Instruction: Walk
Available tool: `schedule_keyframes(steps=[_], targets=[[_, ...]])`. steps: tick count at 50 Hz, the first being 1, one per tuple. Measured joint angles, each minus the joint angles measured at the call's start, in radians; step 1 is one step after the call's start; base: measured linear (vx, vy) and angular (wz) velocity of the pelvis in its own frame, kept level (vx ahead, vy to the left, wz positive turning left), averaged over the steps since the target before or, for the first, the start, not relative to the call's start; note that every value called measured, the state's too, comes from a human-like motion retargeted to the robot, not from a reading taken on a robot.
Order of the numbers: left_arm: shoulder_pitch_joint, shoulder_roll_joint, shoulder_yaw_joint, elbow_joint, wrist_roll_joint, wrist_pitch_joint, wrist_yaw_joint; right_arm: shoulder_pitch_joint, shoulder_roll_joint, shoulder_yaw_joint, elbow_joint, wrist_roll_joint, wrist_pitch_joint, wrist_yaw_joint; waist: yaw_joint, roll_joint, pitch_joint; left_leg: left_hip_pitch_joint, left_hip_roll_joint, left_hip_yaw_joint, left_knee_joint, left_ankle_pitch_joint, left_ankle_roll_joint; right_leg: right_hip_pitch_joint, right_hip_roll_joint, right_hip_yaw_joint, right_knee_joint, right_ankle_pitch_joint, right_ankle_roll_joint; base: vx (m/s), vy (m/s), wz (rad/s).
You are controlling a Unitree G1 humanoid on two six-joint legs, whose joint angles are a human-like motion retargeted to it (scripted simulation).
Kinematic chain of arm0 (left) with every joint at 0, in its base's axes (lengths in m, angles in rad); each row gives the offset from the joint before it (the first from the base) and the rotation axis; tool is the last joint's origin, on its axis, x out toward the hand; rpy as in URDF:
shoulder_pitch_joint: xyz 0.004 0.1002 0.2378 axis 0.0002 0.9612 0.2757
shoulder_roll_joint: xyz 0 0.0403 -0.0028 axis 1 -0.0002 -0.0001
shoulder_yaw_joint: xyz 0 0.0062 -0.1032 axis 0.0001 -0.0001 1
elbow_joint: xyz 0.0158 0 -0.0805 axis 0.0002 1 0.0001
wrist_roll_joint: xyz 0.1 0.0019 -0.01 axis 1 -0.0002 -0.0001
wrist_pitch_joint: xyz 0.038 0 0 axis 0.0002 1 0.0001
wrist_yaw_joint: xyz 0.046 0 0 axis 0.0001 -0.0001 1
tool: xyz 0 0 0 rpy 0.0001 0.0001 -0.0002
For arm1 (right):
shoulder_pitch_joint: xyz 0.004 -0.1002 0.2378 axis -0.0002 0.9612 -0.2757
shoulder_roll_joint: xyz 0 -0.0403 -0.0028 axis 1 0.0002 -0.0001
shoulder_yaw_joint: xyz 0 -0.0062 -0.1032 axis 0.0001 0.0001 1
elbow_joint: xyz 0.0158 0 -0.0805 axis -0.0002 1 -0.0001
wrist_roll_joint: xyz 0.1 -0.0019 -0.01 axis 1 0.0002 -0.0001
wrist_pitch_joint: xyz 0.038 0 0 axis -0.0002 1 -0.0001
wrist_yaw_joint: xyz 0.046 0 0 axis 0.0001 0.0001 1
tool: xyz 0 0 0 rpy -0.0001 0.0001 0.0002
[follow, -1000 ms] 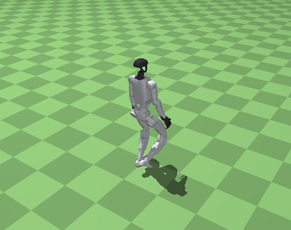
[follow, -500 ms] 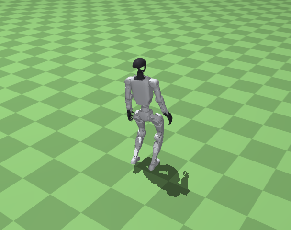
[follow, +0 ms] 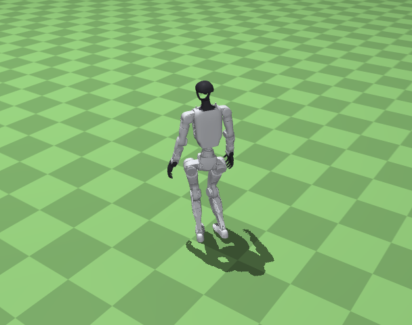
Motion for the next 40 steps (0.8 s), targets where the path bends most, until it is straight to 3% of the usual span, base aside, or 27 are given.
schedule_keyframes(steps=[5,8,10,18,22,25,28,30,33,35,40], targets=[[-0.019,0.0,0.017,0.049,0.003,0.003,-0.01,-0.008,0.003,0.001,0.003,-0.018,0.005,0.001,0.107,0.021,0.041,-0.115,-0.095,-0.164,0.138,0.007,-0.084,0.005,0.003,-0.056,-0.027,-0.024,-0.041,-0.16,-0.02,2.21],[-0.026,-0.031,0.009,0.081,0.009,0.005,-0.022,-0.033,-0.005,-0.007,0.013,-0.023,0.005,-0.01,0.146,0.044,0.054,-0.219,-0.032,-0.098,0.236,-0.02,-0.095,0.007,-0.047,-0.176,-0.053,-0.037,-0.056,-0.14,0.08,2.64],[-0.017,-0.057,0.003,0.1,0.008,0.01,-0.031,-0.046,-0.01,-0.01,0.011,-0.019,0.005,-0.015,0.158,0.054,0.056,-0.276,0.06,0.004,0.309,-0.05,-0.07,0.011,-0.087,-0.259,-0.064,-0.044,-0.055,-0.1,0.16,2.72],[0.024,-0.13,-0.001,0.164,-0.015,0.048,-0.041,-0.116,-0.028,-0.021,-0.027,-0.004,-0.008,-0.022,0.139,0.081,-0.011,-0.325,0.596,0.429,0.393,-0.145,0.027,0.091,-0.199,-0.594,-0.186,-0.02,-0.055,0.04,0.29,2.61],[0.027,-0.147,-0.017,0.164,-0.015,0.054,-0.044,-0.124,-0.041,-0.036,-0.028,0.019,-0.012,-0.032,0.117,0.101,-0.042,-0.301,0.707,0.563,0.373,-0.132,0.018,0.145,-0.244,-0.72,-0.159,-0.026,-0.059,0.2,0.39,2.53],[0.018,-0.156,-0.036,0.149,-0.014,0.053,-0.051,-0.107,-0.057,-0.061,-0.02,0.043,-0.009,-0.036,0.094,0.106,-0.048,-0.27,0.647,0.571,0.355,-0.132,0.024,0.171,-0.301,-0.714,-0.055,0.01,-0.058,0.31,0.4,2.57],[-0.008,-0.156,-0.055,0.114,-0.016,0.059,-0.066,-0.084,-0.077,-0.092,-0.012,0.077,0.001,-0.022,0.03,0.054,-0.008,-0.171,0.416,0.55,0.243,-0.113,0.061,0.132,-0.478,-0.604,0.202,0.119,-0.075,0.35,0.41,2.91],[-0.034,-0.145,-0.06,0.086,-0.023,0.064,-0.066,-0.067,-0.077,-0.109,-0.004,0.102,0.009,-0.013,-0.028,0.018,0.023,-0.101,0.263,0.506,0.166,-0.092,0.084,0.078,-0.531,-0.484,0.345,0.16,-0.086,0.37,0.32,2.97],[-0.083,-0.114,-0.055,0.046,-0.039,0.071,-0.051,-0.039,-0.06,-0.125,0.016,0.13,0.015,-0.012,-0.102,0.003,0.056,0.0,0.126,0.403,0.084,-0.077,0.091,-0.005,-0.473,-0.37,0.413,0.111,-0.102,0.42,0.21,2.51],[-0.12,-0.092,-0.045,0.027,-0.051,0.071,-0.04,-0.019,-0.047,-0.129,0.032,0.143,0.016,-0.018,-0.141,0.012,0.072,0.062,0.083,0.332,0.052,-0.086,0.09,-0.064,-0.399,-0.335,0.377,0.069,-0.104,0.48,0.14,1.99],[-0.202,-0.045,-0.029,0.0,-0.063,0.045,-0.022,0.027,-0.028,-0.139,0.069,0.175,0.022,-0.039,-0.176,0.092,0.084,0.162,0.109,0.194,0.049,-0.158,0.088,-0.207,-0.15,-0.326,0.019,0.111,-0.036,0.54,0.11,1.31]])
